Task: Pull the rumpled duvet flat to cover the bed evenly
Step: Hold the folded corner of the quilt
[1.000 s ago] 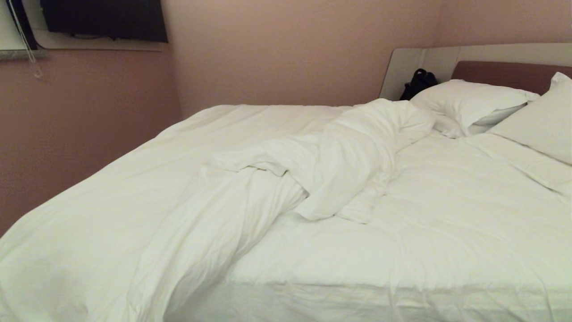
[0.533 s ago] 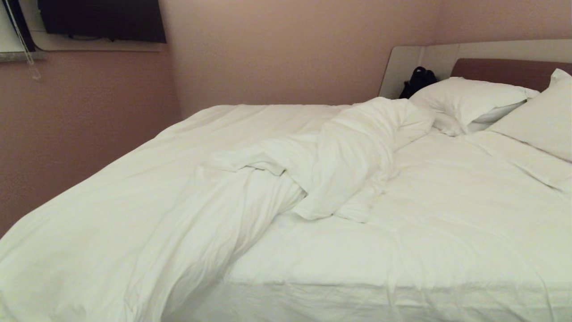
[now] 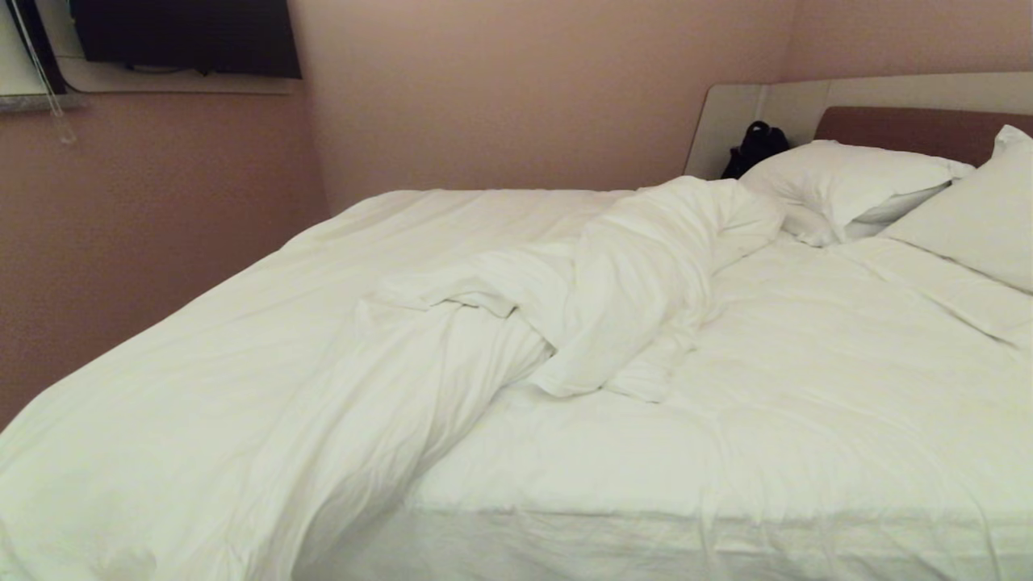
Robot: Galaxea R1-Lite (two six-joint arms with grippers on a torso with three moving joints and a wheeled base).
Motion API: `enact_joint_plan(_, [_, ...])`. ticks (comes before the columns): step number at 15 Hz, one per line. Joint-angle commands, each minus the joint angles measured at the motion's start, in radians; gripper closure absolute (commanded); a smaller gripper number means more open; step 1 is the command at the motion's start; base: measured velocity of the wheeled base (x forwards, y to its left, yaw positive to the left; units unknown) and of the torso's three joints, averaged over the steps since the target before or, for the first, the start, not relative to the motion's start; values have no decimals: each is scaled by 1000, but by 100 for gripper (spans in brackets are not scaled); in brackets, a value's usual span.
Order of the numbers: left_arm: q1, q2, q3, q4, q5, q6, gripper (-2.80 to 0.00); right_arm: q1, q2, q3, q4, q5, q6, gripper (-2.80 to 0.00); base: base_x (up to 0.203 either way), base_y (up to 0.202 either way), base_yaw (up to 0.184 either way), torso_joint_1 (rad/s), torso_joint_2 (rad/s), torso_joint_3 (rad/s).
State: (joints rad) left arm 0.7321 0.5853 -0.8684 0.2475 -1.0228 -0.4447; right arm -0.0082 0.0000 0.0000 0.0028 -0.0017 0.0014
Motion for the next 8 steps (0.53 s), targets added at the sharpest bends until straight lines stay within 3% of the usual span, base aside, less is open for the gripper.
enact_joint_plan(1, [-1, -195, 39, 7, -5, -4, 0, -1, 0, 0, 0, 0, 0, 0, 0, 0, 0, 0, 0, 0])
enact_joint_plan(5, [-13, -420, 86, 15, 35, 0, 0, -1, 0, 0, 0, 0, 0, 0, 0, 0, 0, 0, 0, 0])
enact_joint_plan(8, [-27, -461, 75, 17, 195, 28, 0, -1, 0, 0, 0, 0, 0, 0, 0, 0, 0, 0, 0, 0])
